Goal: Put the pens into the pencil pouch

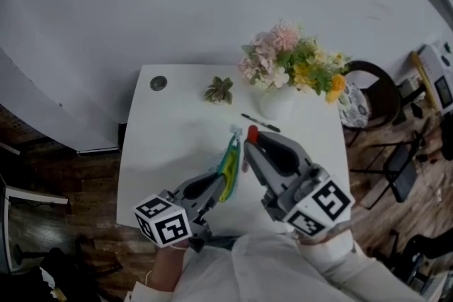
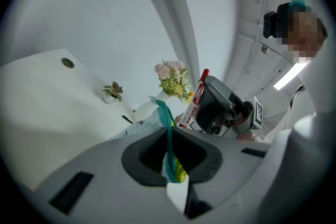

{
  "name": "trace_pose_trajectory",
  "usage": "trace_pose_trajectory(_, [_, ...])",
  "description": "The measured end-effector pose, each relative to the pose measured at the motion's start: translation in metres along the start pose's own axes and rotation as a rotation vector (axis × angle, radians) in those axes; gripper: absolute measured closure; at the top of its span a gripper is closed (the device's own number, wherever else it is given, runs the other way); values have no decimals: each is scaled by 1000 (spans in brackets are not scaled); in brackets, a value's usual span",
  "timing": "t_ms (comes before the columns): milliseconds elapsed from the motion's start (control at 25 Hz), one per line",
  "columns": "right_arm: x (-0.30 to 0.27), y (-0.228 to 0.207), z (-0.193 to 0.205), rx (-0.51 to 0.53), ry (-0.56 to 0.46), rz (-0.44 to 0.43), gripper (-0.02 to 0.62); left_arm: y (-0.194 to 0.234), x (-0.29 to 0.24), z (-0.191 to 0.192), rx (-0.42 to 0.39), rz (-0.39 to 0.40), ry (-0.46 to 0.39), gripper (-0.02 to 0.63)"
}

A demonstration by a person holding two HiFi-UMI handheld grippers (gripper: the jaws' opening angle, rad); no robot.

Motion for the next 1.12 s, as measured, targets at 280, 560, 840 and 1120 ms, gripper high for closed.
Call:
trace_pose_trajectory(280, [-18, 18, -11, 34, -63, -97, 532, -2, 3, -2, 11, -6, -17, 578])
trace_pose_trajectory(560, [-26, 22, 5, 66, -22, -116, 532, -1, 3, -4, 10, 0, -31, 578])
trace_pose_trajectory(840, [-26, 20, 12, 87, -16, -106, 532, -4, 3, -5, 12, 6, -27, 578])
trace_pose_trajectory(1120, [-23, 14, 15, 97, -6, -79, 532, -5, 2, -8, 0, 17, -28, 578])
Point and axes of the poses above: the fingertips, and each gripper's own axes: x backward along the fingers, y to its left, z out of its underside, the point moved 4 cm from there along x, backward along the fingers, and after that the axes turned 3 degrees about -z, right-handed, at the moved point
